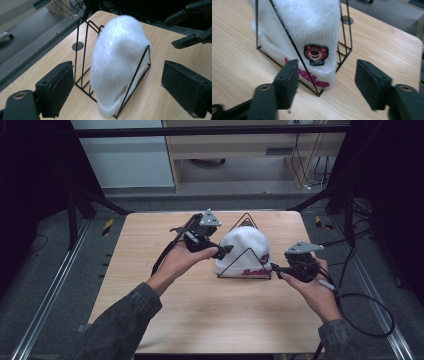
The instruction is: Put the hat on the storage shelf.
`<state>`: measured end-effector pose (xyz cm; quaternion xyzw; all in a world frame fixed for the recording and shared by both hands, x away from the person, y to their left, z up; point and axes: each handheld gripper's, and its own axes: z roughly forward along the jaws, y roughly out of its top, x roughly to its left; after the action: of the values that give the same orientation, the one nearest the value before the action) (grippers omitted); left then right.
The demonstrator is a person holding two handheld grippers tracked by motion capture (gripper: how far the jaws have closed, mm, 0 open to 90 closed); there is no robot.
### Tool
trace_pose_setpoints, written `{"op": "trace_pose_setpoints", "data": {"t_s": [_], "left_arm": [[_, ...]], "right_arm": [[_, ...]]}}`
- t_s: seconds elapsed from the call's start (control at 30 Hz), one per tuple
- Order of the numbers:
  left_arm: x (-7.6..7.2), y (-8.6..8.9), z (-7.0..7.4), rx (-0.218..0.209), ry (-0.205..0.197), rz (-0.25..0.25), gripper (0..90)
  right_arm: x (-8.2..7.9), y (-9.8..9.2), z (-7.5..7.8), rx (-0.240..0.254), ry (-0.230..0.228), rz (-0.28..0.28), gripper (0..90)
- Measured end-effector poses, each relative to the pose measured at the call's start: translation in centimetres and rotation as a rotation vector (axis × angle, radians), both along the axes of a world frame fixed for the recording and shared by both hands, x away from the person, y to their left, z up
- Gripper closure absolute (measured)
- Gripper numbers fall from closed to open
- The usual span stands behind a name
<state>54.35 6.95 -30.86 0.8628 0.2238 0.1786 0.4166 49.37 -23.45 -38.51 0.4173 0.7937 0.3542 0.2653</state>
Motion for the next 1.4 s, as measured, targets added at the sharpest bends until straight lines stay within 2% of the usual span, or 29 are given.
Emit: {"op": "trace_pose_setpoints", "data": {"t_s": [0.13, 0.4, 0.47, 0.57, 0.63, 0.9, 1.07, 1.1, 1.13, 1.17, 1.23, 1.27, 1.3, 1.33, 1.37, 1.4], "left_arm": [[-1.2, 0.6, -0.2, -0.022, 0.013, -0.017, 8.3], [-3.0, 1.5, -0.5, -0.005, -0.011, -0.033, 5.0], [-3.3, 1.8, -0.5, -0.013, -0.015, -0.033, 4.9], [-3.7, 2.1, -0.7, -0.015, -0.033, -0.018, 4.9], [-4.2, 2.6, -0.9, -0.032, -0.02, -0.006, 4.9], [-5.5, 3.9, -1.7, -0.04, -0.029, 0.026, 5.3], [-5.9, 5.8, -3.0, -0.059, -0.014, 0.055, 5.6], [-5.9, 6.5, -3.3, -0.077, -0.003, 0.07, 6.3], [-5.8, 7.4, -3.8, -0.115, 0.025, 0.088, 7.3], [-5.9, 8.2, -4.2, -0.122, 0.027, 0.108, 7.4], [-5.9, 8.8, -4.5, -0.108, 0.016, 0.128, 7.4], [-6.0, 10.1, -5.2, -0.1, 0.01, 0.163, 7.7], [-6.0, 10.1, -5.2, -0.1, 0.01, 0.163, 7.7], [-6.2, 11.5, -5.9, -0.095, 0.015, 0.191, 7.7], [-6.2, 11.5, -5.9, -0.095, 0.015, 0.191, 7.7], [-6.4, 12.8, -6.6, -0.085, 0.02, 0.212, 7.7]], "right_arm": [[-1.3, -0.1, 0.1, 0.008, -0.046, -0.016, 21.0], [-3.3, 0.6, 0.5, 0.025, -0.075, -0.023, 11.8], [-3.5, 0.8, 0.6, 0.023, -0.084, -0.016, 10.9], [-3.8, 1.1, 0.7, 0.03, -0.088, -0.003, 10.2], [-4.1, 1.6, 0.7, 0.034, -0.085, 0.017, 9.2], [-4.8, 2.8, 0.2, 0.046, -0.066, 0.065, 7.7], [-5.2, 3.8, -0.2, 0.051, -0.076, 0.103, 7.0], [-5.2, 4.0, -0.2, 0.052, -0.078, 0.11, 7.0], [-5.4, 4.6, -0.3, 0.061, -0.083, 0.125, 7.0], [-5.4, 4.8, -0.3, 0.065, -0.083, 0.131, 7.0], [-5.5, 5.2, -0.4, 0.07, -0.079, 0.138, 7.1], [-5.7, 5.8, -0.6, 0.071, -0.079, 0.157, 8.9], [-5.7, 5.8, -0.6, 0.071, -0.079, 0.157, 8.9], [-5.8, 6.4, -1.0, 0.061, -0.069, 0.181, 9.2], [-5.8, 6.4, -1.0, 0.061, -0.069, 0.181, 9.2], [-5.9, 7.1, -1.3, 0.054, -0.065, 0.193, 10.1]]}}
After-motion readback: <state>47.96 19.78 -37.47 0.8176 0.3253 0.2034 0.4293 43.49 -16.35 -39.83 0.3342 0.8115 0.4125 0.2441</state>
